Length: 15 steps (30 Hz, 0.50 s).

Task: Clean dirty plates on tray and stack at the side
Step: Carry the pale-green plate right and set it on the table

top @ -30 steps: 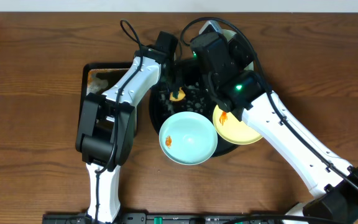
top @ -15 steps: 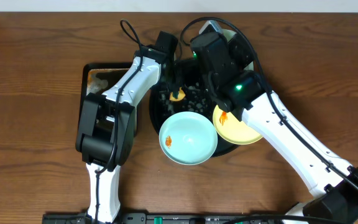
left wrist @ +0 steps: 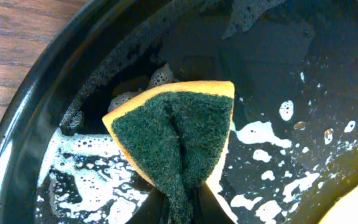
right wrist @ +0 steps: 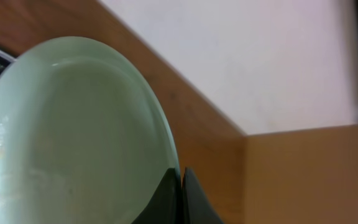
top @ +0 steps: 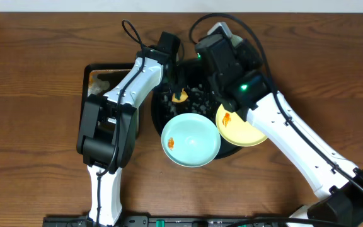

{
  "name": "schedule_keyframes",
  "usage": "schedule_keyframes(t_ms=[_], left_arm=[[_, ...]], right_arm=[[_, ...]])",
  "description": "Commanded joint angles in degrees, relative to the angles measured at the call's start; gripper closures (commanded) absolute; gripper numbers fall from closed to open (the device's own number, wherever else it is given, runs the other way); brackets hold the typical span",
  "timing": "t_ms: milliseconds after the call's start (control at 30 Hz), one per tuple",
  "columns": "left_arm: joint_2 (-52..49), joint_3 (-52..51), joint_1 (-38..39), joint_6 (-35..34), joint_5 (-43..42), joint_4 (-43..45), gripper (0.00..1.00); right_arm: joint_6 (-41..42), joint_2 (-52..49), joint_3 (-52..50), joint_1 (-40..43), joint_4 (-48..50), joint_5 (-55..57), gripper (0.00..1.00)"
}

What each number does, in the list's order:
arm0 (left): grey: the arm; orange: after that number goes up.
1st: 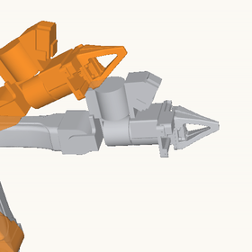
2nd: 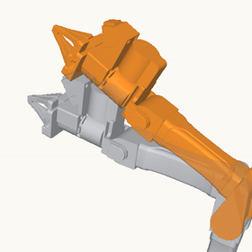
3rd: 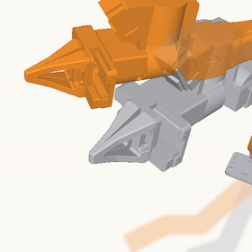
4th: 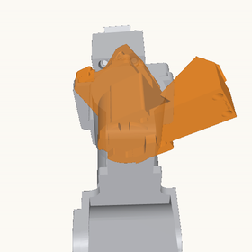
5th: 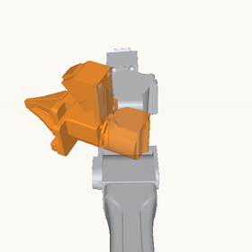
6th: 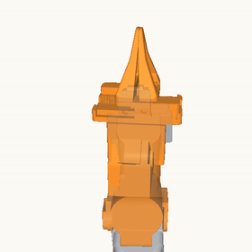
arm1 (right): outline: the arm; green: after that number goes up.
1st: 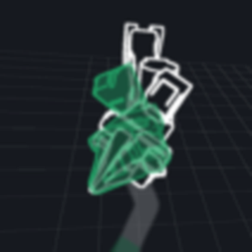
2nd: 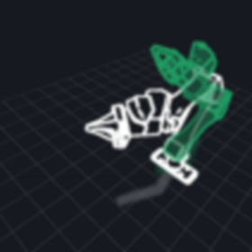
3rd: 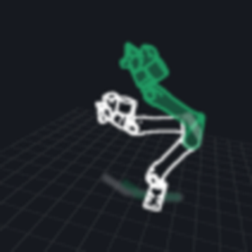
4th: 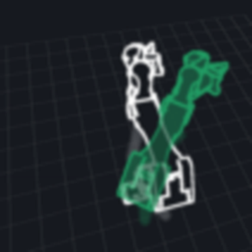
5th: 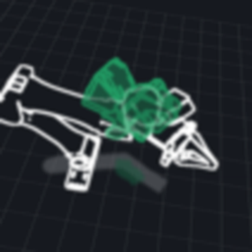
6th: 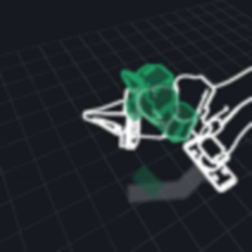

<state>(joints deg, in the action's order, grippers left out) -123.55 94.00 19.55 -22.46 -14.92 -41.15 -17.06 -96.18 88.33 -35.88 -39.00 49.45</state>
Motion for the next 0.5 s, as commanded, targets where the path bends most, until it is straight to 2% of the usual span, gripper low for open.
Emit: schedule_keyframes(t_ms=[0, 67, 200, 467], left_arm=[[-1.0, 1.1, -0.2, 0.4, -0.3, -0.2, 0.90], [-1.0, 1.1, -0.2, 0.4, -0.3, -0.2, 0.89], [-1.0, 1.1, -0.2, 0.4, -0.3, -0.2, 0.88], [-1.0, 1.1, -0.2, 0.4, -0.3, -0.2, 0.86]], right_arm=[[14.3, -0.2, 0.5, 3.0, -3.3, -6.8, 0.99], [19.8, -0.1, 0.5, 5.7, -5.8, -9.9, 0.99], [25.8, 0.5, 0.5, 11.6, -9.4, -17.1, 0.99], [32.4, 1.4, 0.5, 29.2, -12.3, -40.3, 0.99]])
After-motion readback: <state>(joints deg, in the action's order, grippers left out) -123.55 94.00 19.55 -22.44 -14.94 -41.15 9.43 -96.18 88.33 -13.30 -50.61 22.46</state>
